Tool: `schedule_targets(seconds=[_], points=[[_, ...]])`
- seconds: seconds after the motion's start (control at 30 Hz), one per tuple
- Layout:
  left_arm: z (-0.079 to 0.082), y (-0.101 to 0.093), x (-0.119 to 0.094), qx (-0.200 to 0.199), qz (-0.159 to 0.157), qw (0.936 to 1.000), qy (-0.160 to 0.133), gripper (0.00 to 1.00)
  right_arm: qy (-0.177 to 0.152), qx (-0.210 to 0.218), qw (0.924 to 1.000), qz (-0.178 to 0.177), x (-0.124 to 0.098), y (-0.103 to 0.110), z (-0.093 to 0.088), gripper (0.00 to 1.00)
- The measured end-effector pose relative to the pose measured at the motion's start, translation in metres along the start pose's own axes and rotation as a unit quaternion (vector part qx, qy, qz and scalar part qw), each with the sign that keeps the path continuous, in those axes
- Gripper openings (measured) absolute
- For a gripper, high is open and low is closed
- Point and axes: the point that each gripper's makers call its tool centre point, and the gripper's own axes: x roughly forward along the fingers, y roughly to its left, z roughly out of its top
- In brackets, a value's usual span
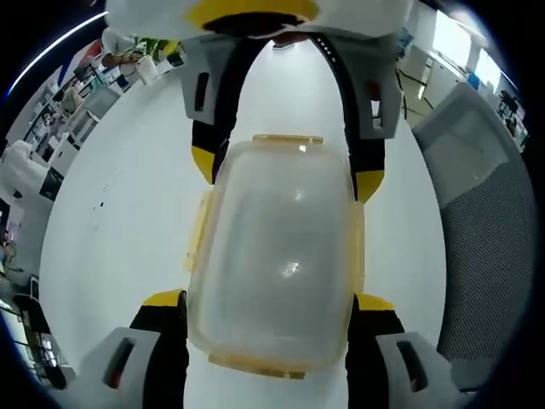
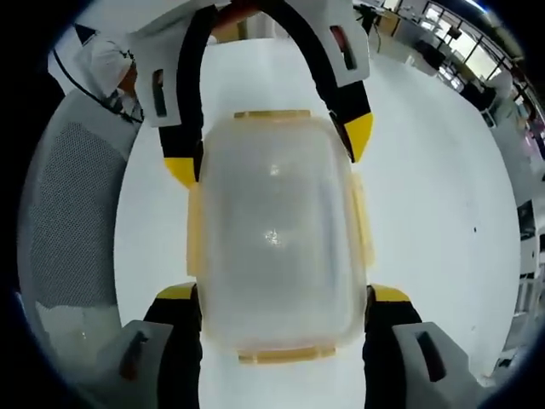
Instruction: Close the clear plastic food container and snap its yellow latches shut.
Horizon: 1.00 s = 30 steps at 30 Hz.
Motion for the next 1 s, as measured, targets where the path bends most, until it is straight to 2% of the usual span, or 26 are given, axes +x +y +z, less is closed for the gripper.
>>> schedule_targets(seconds=[0.23, 1.0], points=[[-0.005, 0.012, 0.000, 0.010, -0.003, 0.9999, 0.013, 0.73, -0.004, 0.007, 1.0000, -0.003, 0.002, -0.010, 0.008, 0.75], [-0.011, 0.053, 0.004, 0.011, -0.003, 0.9998, 0.017, 0.74, -0.011, 0.004, 0.9999, 0.002, 0.006, -0.049, 0.019, 0.76]])
